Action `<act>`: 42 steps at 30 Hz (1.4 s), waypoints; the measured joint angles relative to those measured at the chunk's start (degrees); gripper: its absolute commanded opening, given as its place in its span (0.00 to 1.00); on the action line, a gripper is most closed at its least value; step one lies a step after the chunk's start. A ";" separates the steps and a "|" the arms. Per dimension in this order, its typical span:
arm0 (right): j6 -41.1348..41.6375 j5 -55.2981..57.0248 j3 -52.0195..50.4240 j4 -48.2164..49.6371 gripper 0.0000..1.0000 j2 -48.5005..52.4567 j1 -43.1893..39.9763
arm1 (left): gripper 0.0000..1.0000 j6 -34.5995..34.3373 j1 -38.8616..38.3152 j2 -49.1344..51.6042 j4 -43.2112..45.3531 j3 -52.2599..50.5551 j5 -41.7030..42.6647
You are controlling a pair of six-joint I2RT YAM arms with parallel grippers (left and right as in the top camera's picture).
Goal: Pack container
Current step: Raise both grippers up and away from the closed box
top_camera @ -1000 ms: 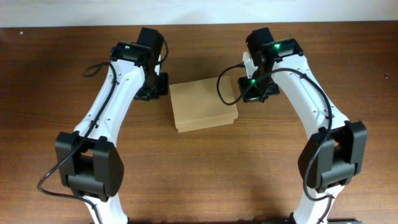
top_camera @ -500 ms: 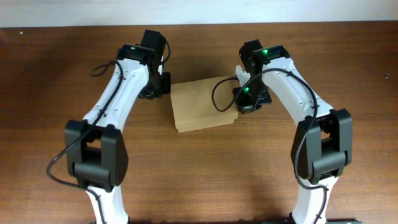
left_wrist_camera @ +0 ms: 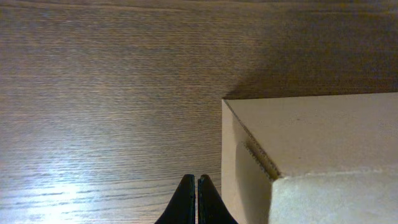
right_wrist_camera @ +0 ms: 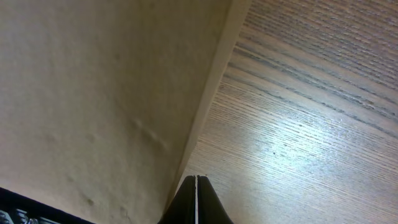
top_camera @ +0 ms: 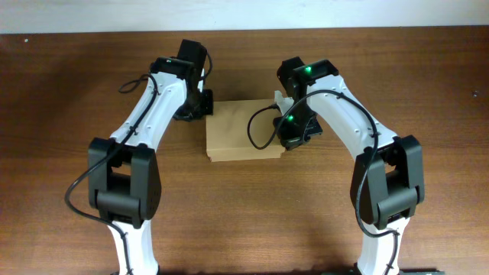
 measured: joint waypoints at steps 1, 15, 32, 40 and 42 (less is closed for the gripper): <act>0.04 0.04 0.00 0.11 0.04 0.00 0.00 | 0.03 0.17 0.00 0.09 0.00 0.00 0.15; 0.09 4.02 1.14 5.33 0.04 0.00 -13.62 | 0.02 0.39 5.99 0.68 -10.60 6.86 0.72; 0.04 10.16 55.93 -9.46 0.08 -9.53 -17.53 | 0.02 4.50 9.38 0.31 -33.62 68.26 -9.75; 0.39 10.23 73.53 -15.08 0.09 -19.96 -17.53 | 0.02 7.21 9.35 -10.58 -34.38 77.64 -10.19; 0.52 10.21 73.99 -15.13 0.12 -22.14 -17.53 | 0.02 7.52 9.35 -14.05 -34.38 78.07 -10.23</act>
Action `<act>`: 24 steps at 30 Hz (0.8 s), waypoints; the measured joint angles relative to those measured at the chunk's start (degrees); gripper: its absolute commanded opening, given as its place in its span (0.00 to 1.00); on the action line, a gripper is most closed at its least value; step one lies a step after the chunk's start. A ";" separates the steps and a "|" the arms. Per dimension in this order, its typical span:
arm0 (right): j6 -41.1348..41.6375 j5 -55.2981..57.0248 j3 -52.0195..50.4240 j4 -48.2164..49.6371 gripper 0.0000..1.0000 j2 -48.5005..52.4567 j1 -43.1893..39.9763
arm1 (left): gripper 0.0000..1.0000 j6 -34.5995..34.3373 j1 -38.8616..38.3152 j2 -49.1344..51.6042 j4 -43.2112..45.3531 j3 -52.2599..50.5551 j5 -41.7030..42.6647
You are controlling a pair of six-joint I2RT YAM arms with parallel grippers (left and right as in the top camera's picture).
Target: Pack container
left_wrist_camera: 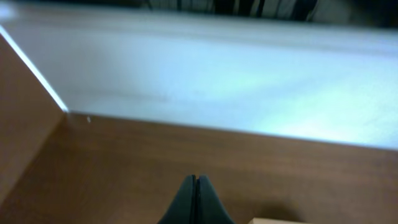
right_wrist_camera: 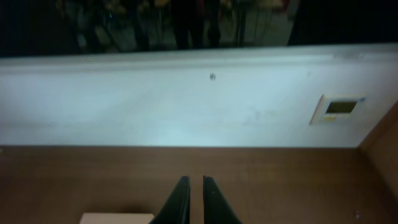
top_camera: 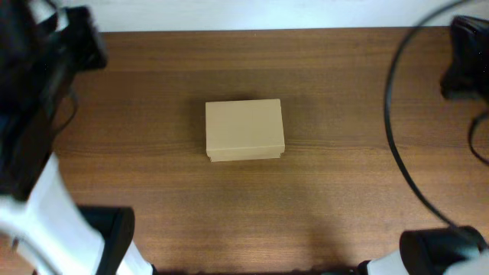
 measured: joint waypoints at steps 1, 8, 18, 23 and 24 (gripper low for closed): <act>0.02 0.00 0.15 -0.13 0.13 -0.68 0.00 | 0.02 0.15 0.00 -1.20 0.00 0.11 -0.04; 1.62 0.00 0.07 -2.56 0.99 -0.57 0.00 | 1.00 1.31 0.00 -4.81 -0.68 0.72 -0.17; 1.79 0.02 -0.31 -4.26 0.99 0.55 0.00 | 1.00 1.42 0.00 -2.51 -1.81 -0.13 -0.15; 1.79 0.00 -0.33 -4.26 0.99 0.55 0.00 | 1.00 1.40 0.00 -2.51 -1.81 -0.13 -0.15; 1.75 0.02 -0.33 -4.26 0.99 0.55 0.00 | 1.00 1.42 0.00 -2.51 -1.81 -0.13 -0.15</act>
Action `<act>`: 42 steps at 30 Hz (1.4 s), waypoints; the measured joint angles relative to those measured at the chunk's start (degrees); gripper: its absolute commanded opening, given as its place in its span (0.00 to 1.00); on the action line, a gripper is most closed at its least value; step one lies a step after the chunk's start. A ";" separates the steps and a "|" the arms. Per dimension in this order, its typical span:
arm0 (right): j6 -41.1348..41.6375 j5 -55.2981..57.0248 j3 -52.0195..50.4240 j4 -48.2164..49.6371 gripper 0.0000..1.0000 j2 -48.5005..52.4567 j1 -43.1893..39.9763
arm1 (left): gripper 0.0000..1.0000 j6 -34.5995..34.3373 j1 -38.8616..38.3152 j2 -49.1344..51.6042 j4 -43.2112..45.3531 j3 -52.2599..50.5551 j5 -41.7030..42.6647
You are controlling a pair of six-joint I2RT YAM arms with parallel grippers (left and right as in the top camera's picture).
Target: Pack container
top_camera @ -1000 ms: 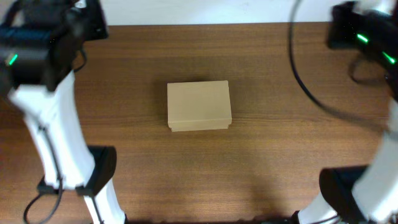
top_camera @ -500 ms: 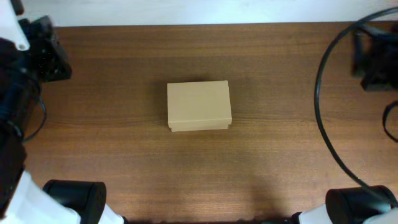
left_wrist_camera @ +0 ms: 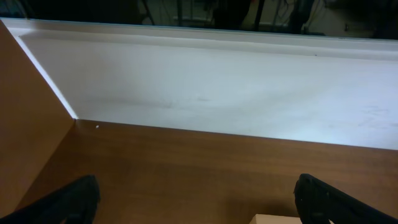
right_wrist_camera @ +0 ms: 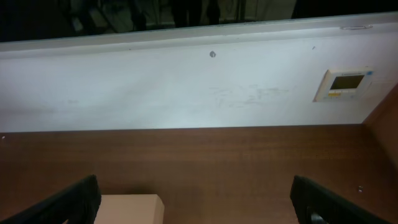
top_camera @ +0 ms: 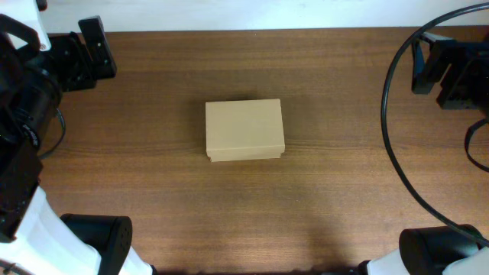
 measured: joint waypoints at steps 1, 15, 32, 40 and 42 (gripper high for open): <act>0.04 -0.02 0.00 0.00 0.99 0.00 0.00 | 1.00 -0.02 0.00 -0.02 0.00 0.00 -0.02; 0.02 -0.02 -0.04 0.00 0.99 0.00 0.00 | 1.00 0.00 0.00 -0.02 -0.20 0.00 0.00; -0.02 2.60 -72.28 33.33 0.99 -47.93 0.00 | 1.00 0.07 0.00 -0.02 -0.26 0.00 -0.02; -0.02 2.62 -114.27 47.10 0.99 -71.93 0.00 | 1.00 0.17 0.00 -0.02 -0.37 0.00 -0.02; -0.04 2.67 -122.22 50.77 0.99 -76.52 0.00 | 1.00 0.17 0.00 -0.02 -0.35 0.00 0.00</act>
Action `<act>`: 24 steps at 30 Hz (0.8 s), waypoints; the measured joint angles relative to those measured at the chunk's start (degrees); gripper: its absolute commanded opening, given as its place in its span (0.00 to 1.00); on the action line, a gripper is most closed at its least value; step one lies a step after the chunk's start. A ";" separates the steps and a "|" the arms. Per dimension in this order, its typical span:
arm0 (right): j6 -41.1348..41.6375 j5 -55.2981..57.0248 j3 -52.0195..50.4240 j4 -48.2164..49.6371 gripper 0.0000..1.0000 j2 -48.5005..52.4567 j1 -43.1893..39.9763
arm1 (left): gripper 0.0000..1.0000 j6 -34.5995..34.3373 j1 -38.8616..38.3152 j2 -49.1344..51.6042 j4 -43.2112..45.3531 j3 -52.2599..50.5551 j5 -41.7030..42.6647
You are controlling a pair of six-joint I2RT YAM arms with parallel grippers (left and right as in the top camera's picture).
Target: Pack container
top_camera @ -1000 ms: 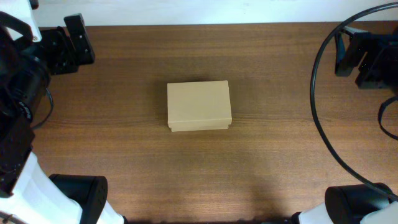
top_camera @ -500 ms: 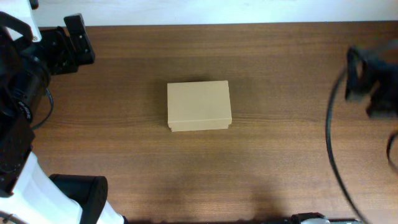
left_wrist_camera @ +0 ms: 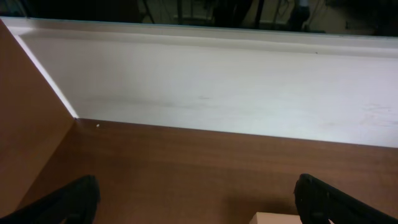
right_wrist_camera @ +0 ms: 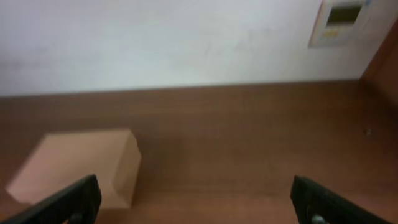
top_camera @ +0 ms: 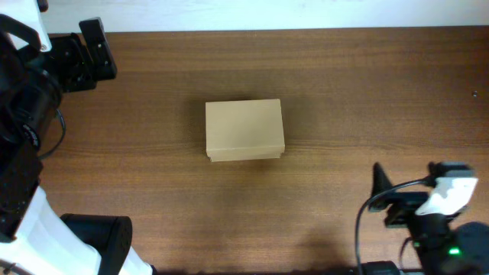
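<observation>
A closed tan cardboard box (top_camera: 244,130) with its lid on rests in the middle of the wooden table (top_camera: 336,84). My left gripper (top_camera: 90,52) hovers at the far left back corner, well clear of the box, with its jaws spread wide and nothing in them (left_wrist_camera: 199,202); only a corner of the box (left_wrist_camera: 273,219) shows there. My right gripper (top_camera: 380,191) is at the front right, also open and empty (right_wrist_camera: 196,202), facing the box (right_wrist_camera: 74,165) from a distance.
A white wall (left_wrist_camera: 205,93) runs along the table's back edge. A small wall panel (right_wrist_camera: 341,17) sits at the upper right of the right wrist view. A brown side board (left_wrist_camera: 25,124) borders the table on the left.
My right arm has moved from the back right corner of the table to the front right. The left arm and the box have not moved. Both grippers stay open.
Both grippers were shut and pressed beside the closed box, the left at its back left corner, the right at its right side. Then both arms were away at the back corners, fingers together. Then both stood open wide, and now the right one is at the front right.
</observation>
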 measured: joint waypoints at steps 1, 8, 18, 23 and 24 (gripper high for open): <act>0.02 0.11 -3.67 1.79 0.99 -2.27 0.00 | 1.00 0.02 0.00 0.00 -0.02 0.00 -0.02; -0.02 0.13 -22.47 6.64 0.99 -13.84 0.00 | 1.00 0.00 0.00 0.00 -0.02 0.00 -0.02; 0.00 0.13 -35.23 7.28 0.99 -19.69 0.00 | 1.00 0.00 0.00 0.00 -0.02 0.00 0.00; -0.02 0.13 -40.39 7.13 0.99 -19.74 0.00 | 1.00 0.00 0.00 0.00 -0.02 0.00 -0.02; 0.00 0.11 -41.11 6.91 0.99 -19.85 0.00 | 1.00 0.00 0.00 0.00 -0.02 0.00 -0.02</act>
